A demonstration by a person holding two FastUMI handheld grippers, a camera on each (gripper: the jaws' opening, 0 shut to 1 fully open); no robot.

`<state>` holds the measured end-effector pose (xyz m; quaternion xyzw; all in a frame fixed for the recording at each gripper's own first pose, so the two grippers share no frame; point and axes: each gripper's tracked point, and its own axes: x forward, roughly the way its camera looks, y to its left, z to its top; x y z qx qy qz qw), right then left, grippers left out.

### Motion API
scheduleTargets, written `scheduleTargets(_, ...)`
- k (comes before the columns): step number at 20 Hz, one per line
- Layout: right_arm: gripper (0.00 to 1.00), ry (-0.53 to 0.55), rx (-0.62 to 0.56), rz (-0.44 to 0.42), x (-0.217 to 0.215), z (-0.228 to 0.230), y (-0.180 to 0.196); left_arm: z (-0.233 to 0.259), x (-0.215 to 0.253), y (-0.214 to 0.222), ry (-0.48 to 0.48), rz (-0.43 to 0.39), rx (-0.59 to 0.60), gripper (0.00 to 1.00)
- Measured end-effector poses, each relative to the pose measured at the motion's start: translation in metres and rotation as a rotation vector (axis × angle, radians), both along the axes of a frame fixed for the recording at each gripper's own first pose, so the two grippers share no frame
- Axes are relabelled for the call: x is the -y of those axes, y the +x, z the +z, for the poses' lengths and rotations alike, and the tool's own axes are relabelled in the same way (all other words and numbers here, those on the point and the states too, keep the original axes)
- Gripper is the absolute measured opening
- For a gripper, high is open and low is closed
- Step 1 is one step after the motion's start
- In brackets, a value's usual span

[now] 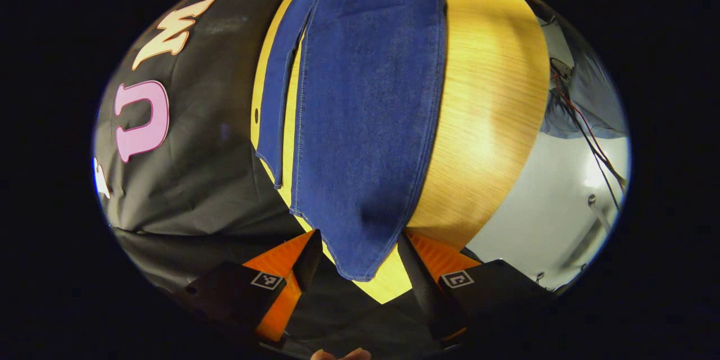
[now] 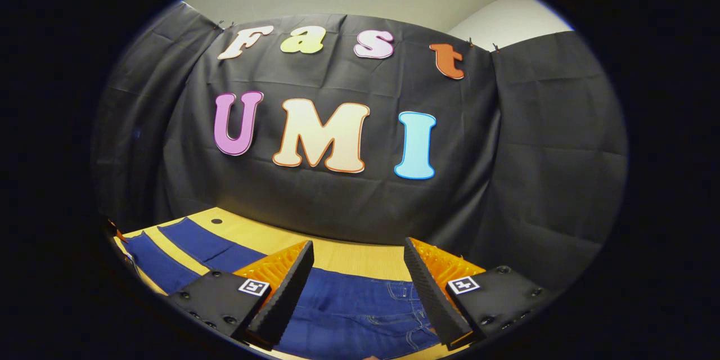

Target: Grasp the waist and the cuffs of the jeans and fold them to make the two legs overlap; first hold the waist and fold one-third of the jeans toward the cuffs, then hold the cuffs and fold the remaining one-third in the same direction to finish folding.

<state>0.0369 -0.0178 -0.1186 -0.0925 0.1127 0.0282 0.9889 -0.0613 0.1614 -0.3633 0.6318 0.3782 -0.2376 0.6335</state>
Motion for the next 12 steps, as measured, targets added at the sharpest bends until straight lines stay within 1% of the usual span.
scheduleTargets(2,0.99,0.006,-0.016,-0.021,0.007,-0.005,0.002,-0.001,0.001,0.008,0.028,-0.023,-0.016,0.83)
scheduleTargets(3,1.0,0.006,-0.019,-0.032,0.011,-0.006,0.001,-0.003,0.0,0.01,0.047,-0.04,-0.032,0.82)
scheduleTargets(4,1.0,0.004,-0.018,-0.039,0.014,-0.006,0.002,-0.007,-0.001,0.011,0.065,-0.051,-0.051,0.76)
scheduleTargets(5,1.0,-0.004,-0.017,-0.046,0.018,-0.006,0.002,-0.009,-0.001,0.008,0.075,-0.045,-0.08,0.69)
scheduleTargets(6,1.0,-0.015,-0.019,-0.052,0.022,-0.009,0.003,-0.013,-0.002,0.003,0.073,-0.022,-0.109,0.57)
scheduleTargets(7,1.0,-0.022,-0.024,-0.056,0.027,-0.011,0.003,-0.015,-0.003,-0.001,0.07,0.007,-0.127,0.48)
scheduleTargets(8,0.99,-0.024,-0.032,-0.059,0.029,-0.013,0.004,-0.017,-0.004,-0.002,0.07,0.032,-0.137,0.37)
scheduleTargets(9,1.0,-0.027,-0.042,-0.061,0.032,-0.017,0.003,-0.02,-0.005,-0.003,0.073,0.047,-0.144,0.25)
scheduleTargets(10,1.0,-0.036,-0.054,-0.058,0.035,-0.021,0.003,-0.019,-0.004,0.0,0.082,0.041,-0.133,0.11)
scheduleTargets(11,0.99,-0.056,-0.07,-0.048,0.038,-0.027,0.001,-0.021,-0.005,0.001,0.089,0.04,-0.131,0.05)
scheduleTargets(12,1.0,-0.086,-0.087,-0.034,0.042,-0.034,-0.003,-0.022,-0.003,0.001,0.087,0.034,-0.122,0.02)
